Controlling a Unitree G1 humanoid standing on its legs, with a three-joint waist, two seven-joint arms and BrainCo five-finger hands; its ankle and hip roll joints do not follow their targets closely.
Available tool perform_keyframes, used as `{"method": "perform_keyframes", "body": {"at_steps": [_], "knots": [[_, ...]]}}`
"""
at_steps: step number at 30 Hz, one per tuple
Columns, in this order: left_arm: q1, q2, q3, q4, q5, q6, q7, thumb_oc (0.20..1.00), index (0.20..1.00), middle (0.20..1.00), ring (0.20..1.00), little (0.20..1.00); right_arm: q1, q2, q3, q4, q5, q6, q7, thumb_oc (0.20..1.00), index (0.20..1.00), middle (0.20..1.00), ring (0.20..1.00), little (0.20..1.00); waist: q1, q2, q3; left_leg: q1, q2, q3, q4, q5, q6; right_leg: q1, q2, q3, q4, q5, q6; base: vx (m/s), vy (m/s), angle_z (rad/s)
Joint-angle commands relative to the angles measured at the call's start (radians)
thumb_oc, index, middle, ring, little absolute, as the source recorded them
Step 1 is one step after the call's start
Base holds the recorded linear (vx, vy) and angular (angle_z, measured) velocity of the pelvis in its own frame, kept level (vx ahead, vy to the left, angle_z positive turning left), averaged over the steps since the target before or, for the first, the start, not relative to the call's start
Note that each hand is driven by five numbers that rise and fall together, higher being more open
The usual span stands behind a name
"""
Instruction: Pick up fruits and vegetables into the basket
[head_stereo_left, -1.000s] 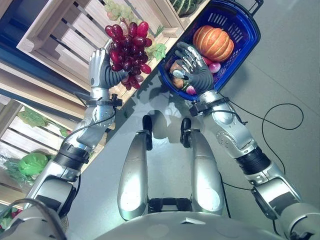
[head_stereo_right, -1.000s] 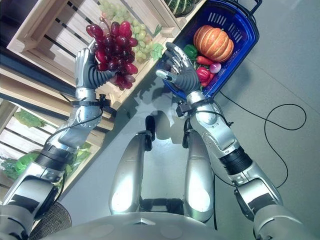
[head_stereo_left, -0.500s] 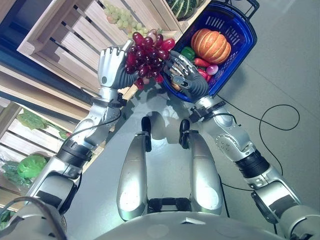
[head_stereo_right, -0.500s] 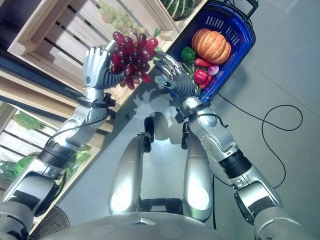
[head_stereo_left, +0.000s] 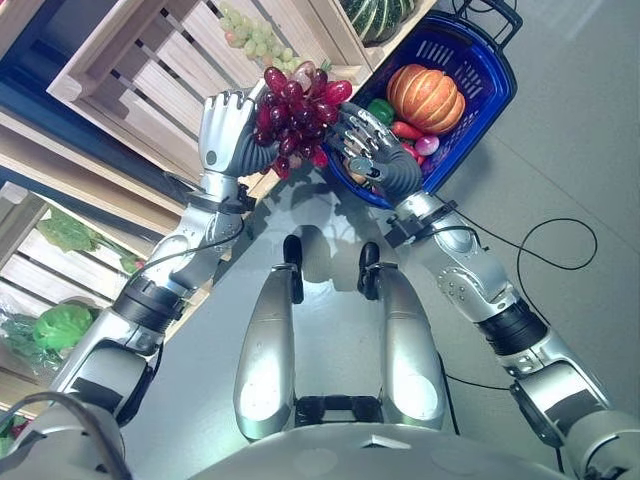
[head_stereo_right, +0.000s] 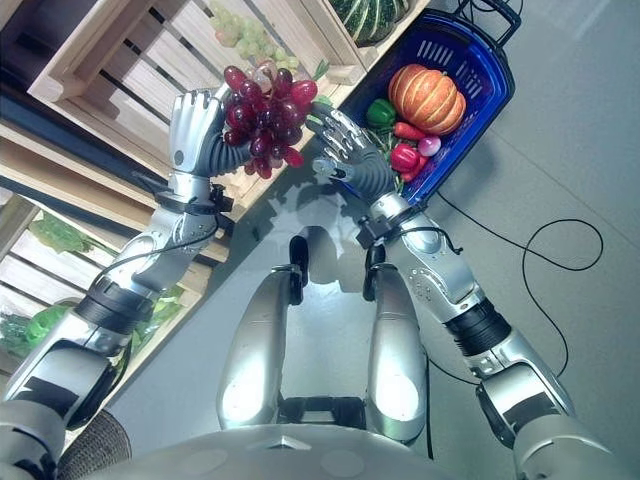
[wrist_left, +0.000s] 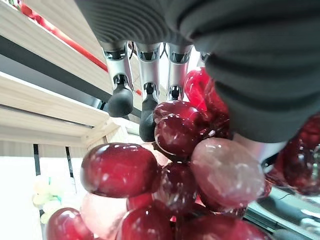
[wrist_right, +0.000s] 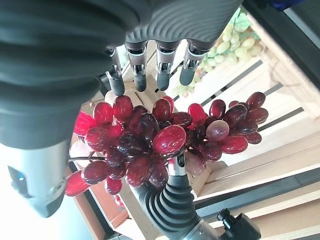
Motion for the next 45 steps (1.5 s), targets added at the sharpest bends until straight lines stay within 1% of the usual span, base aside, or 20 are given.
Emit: {"method": "perform_keyframes", "body": {"at_steps": [1, 3, 5, 6, 8, 10, 14, 16, 18, 24, 26, 27, 29, 32, 34, 37, 38, 40, 43, 45], "knots": [[-0.033, 0.007, -0.037, -0.086, 0.105, -0.016, 0.074, 0.200, 0.200, 0.200, 0.200, 0.200, -0.049, 0.051, 0.014, -0.035, -0.053, -0.078, -0.015, 1.000, 1.000, 1.000, 1.000, 1.000, 0.001, -0.025, -0.056, 0.078, -0.054, 0.134, 0.009, -0.105, 0.085, 0.040, 0.034, 0.006, -0.103, 0.089, 0.043, 0.00, 0.000, 0.00], [-0.036, 0.001, -0.044, -0.077, 0.073, -0.021, 0.052, 0.200, 0.200, 0.200, 0.200, 0.200, -0.048, 0.051, 0.008, -0.007, -0.088, -0.105, -0.038, 1.000, 1.000, 1.000, 1.000, 1.000, 0.000, -0.025, -0.056, 0.086, -0.053, 0.134, 0.002, -0.104, 0.083, 0.047, 0.035, 0.007, -0.108, 0.089, 0.042, 0.00, 0.000, 0.00], [-0.029, -0.009, -0.044, -0.068, 0.013, -0.023, 0.033, 0.200, 0.200, 0.200, 0.200, 0.200, -0.040, 0.046, -0.004, 0.007, -0.124, -0.157, -0.040, 1.000, 1.000, 1.000, 1.000, 1.000, -0.002, -0.026, -0.056, 0.092, -0.054, 0.133, -0.006, -0.102, 0.082, 0.053, 0.038, 0.009, -0.115, 0.090, 0.042, 0.00, 0.000, 0.00], [-0.018, -0.016, -0.040, -0.057, -0.072, -0.034, 0.011, 0.200, 0.200, 0.200, 0.200, 0.200, -0.027, 0.040, -0.016, 0.006, -0.157, -0.189, -0.040, 1.000, 1.000, 1.000, 1.000, 1.000, -0.003, -0.027, -0.056, 0.096, -0.054, 0.132, -0.009, -0.102, 0.081, 0.055, 0.038, 0.010, -0.116, 0.089, 0.043, 0.00, 0.000, 0.00], [-0.002, -0.027, -0.029, -0.048, -0.082, -0.016, 0.020, 0.200, 0.200, 0.200, 0.200, 0.200, -0.011, 0.034, -0.029, -0.002, -0.227, -0.227, -0.045, 1.000, 1.000, 1.000, 1.000, 1.000, -0.007, -0.029, -0.056, 0.099, -0.055, 0.133, -0.011, -0.102, 0.082, 0.056, 0.040, 0.012, -0.117, 0.090, 0.045, 0.00, 0.000, 0.00], [0.025, -0.038, -0.014, -0.037, -0.167, -0.023, 0.010, 0.200, 0.200, 0.200, 0.200, 0.200, 0.004, 0.016, -0.046, -0.020, -0.312, -0.251, -0.069, 1.000, 1.000, 1.000, 1.000, 1.000, -0.009, -0.029, -0.056, 0.105, -0.053, 0.134, -0.006, -0.113, 0.082, 0.060, 0.041, 0.015, -0.111, 0.081, 0.048, 0.00, 0.011, -0.02], [0.068, -0.046, 0.022, -0.003, -0.180, -0.025, 0.064, 0.200, 0.200, 0.200, 0.200, 0.200, 0.027, -0.020, -0.085, -0.042, -0.492, -0.268, -0.149, 1.000, 1.000, 1.000, 1.000, 1.000, -0.016, -0.031, -0.056, 0.117, -0.054, 0.138, -0.013, -0.108, 0.082, 0.073, 0.044, 0.019, -0.122, 0.088, 0.049, 0.00, 0.000, 0.00], [0.088, -0.039, 0.036, 0.016, -0.194, -0.030, 0.094, 0.200, 0.200, 0.200, 0.200, 0.200, 0.041, -0.042, -0.112, -0.059, -0.549, -0.255, -0.190, 1.000, 1.000, 1.000, 1.000, 1.000, -0.019, -0.033, -0.056, 0.127, -0.049, 0.140, -0.015, -0.109, 0.080, 0.083, 0.042, 0.020, -0.125, 0.088, 0.051, 0.00, 0.000, 0.00], [0.101, -0.039, 0.047, 0.017, -0.187, -0.025, 0.106, 0.200, 0.200, 0.200, 0.200, 0.200, 0.050, -0.053, -0.129, -0.071, -0.563, -0.248, -0.197, 1.000, 1.000, 1.000, 1.000, 1.000, -0.020, -0.035, -0.056, 0.133, -0.047, 0.143, -0.017, -0.110, 0.081, 0.089, 0.041, 0.018, -0.127, 0.087, 0.051, 0.00, 0.000, 0.00], [0.170, -0.021, 0.122, 0.008, -0.210, -0.015, 0.131, 0.200, 0.200, 0.200, 0.200, 0.200, 0.107, -0.111, -0.256, -0.149, -0.588, -0.179, -0.276, 1.000, 1.000, 1.000, 1.000, 1.000, -0.026, -0.047, -0.056, 0.165, -0.032, 0.156, -0.007, -0.128, 0.083, 0.118, 0.040, 0.016, -0.113, 0.074, 0.053, 0.02, -0.006, -0.03], [0.186, -0.017, 0.141, -0.002, -0.229, -0.011, 0.134, 0.200, 0.200, 0.200, 0.200, 0.200, 0.121, -0.123, -0.293, -0.164, -0.606, -0.164, -0.320, 1.000, 1.000, 1.000, 1.000, 1.000, -0.028, -0.048, -0.056, 0.173, -0.029, 0.159, -0.008, -0.130, 0.083, 0.126, 0.041, 0.014, -0.113, 0.072, 0.052, 0.02, 0.000, -0.04], [0.201, -0.017, 0.159, -0.010, -0.243, -0.013, 0.139, 0.200, 0.200, 0.200, 0.200, 0.200, 0.133, -0.134, -0.329, -0.176, -0.650, -0.157, -0.375, 1.000, 1.000, 1.000, 1.000, 1.000, -0.031, -0.050, -0.056, 0.178, -0.025, 0.162, -0.008, -0.133, 0.084, 0.130, 0.041, 0.014, -0.111, 0.070, 0.052, 0.00, 0.000, 0.00], [0.209, -0.018, 0.168, -0.017, -0.262, -0.019, 0.132, 0.200, 0.200, 0.200, 0.200, 0.200, 0.139, -0.139, -0.350, -0.185, -0.707, -0.154, -0.405, 1.000, 1.000, 1.000, 1.000, 1.000, -0.033, -0.051, -0.056, 0.182, -0.024, 0.164, -0.008, -0.135, 0.084, 0.134, 0.042, 0.015, -0.112, 0.069, 0.053, 0.01, 0.004, -0.02], [0.226, -0.026, 0.194, -0.041, -0.334, -0.043, 0.068, 0.200, 0.200, 0.200, 0.200, 0.200, 0.144, -0.166, -0.383, -0.215, -0.860, -0.131, -0.444, 1.000, 1.000, 1.000, 1.000, 1.000, -0.034, -0.049, -0.056, 0.193, -0.025, 0.165, -0.014, -0.137, 0.087, 0.141, 0.042, 0.015, -0.113, 0.067, 0.054, 0.01, 0.018, -0.09], [0.228, -0.031, 0.214, -0.084, -0.423, -0.065, -0.032, 0.200, 0.200, 0.200, 0.200, 0.200, 0.108, -0.208, -0.389, -0.246, -1.016, -0.099, -0.430, 1.000, 1.000, 1.000, 1.000, 1.000, -0.029, -0.047, -0.056, 0.192, -0.027, 0.164, -0.010, -0.140, 0.088, 0.144, 0.039, 0.014, -0.112, 0.064, 0.053, 0.00, 0.008, -0.02], [0.228, -0.037, 0.228, -0.109, -0.498, -0.068, -0.125, 0.200, 0.200, 0.200, 0.200, 0.200, 0.077, -0.230, -0.384, -0.257, -1.094, -0.078, -0.426, 1.000, 1.000, 1.000, 1.000, 1.000, -0.025, -0.044, -0.056, 0.195, -0.030, 0.163, -0.015, -0.140, 0.090, 0.148, 0.037, 0.009, -0.116, 0.064, 0.053, 0.00, 0.000, 0.00], [0.225, -0.040, 0.231, -0.132, -0.609, -0.077, -0.232, 0.200, 0.200, 0.200, 0.200, 0.200, 0.035, -0.259, -0.379, -0.266, -1.189, -0.063, -0.416, 1.000, 1.000, 1.000, 1.000, 1.000, -0.018, -0.040, -0.056, 0.195, -0.033, 0.160, -0.016, -0.139, 0.091, 0.152, 0.034, 0.006, -0.117, 0.064, 0.053, 0.00, 0.000, 0.00], [0.229, -0.041, 0.243, -0.148, -0.644, -0.090, -0.286, 0.200, 0.200, 0.200, 0.200, 0.200, 0.010, -0.280, -0.369, -0.274, -1.258, -0.063, -0.411, 1.000, 1.000, 1.000, 1.000, 1.000, -0.015, -0.034, -0.056, 0.193, -0.034, 0.159, -0.017, -0.139, 0.092, 0.151, 0.031, 0.001, -0.119, 0.062, 0.054, 0.00, 0.000, 0.00], [0.230, -0.028, 0.268, -0.192, -0.648, -0.093, -0.313, 0.200, 0.200, 0.200, 0.200, 0.200, -0.025, -0.314, -0.354, -0.299, -1.293, -0.058, -0.367, 1.000, 1.000, 1.000, 1.000, 1.000, -0.008, -0.025, -0.056, 0.185, -0.038, 0.156, -0.014, -0.137, 0.095, 0.145, 0.029, -0.003, -0.118, 0.062, 0.052, 0.00, 0.000, 0.00], [0.225, -0.017, 0.284, -0.209, -0.589, -0.104, -0.286, 0.200, 0.200, 0.200, 0.200, 0.200, -0.036, -0.317, -0.341, -0.304, -1.231, -0.029, -0.317, 1.000, 1.000, 1.000, 1.000, 1.000, -0.004, -0.024, -0.056, 0.181, -0.042, 0.154, -0.011, -0.138, 0.096, 0.146, 0.030, -0.004, -0.120, 0.061, 0.051, 0.00, 0.000, 0.00]]}}
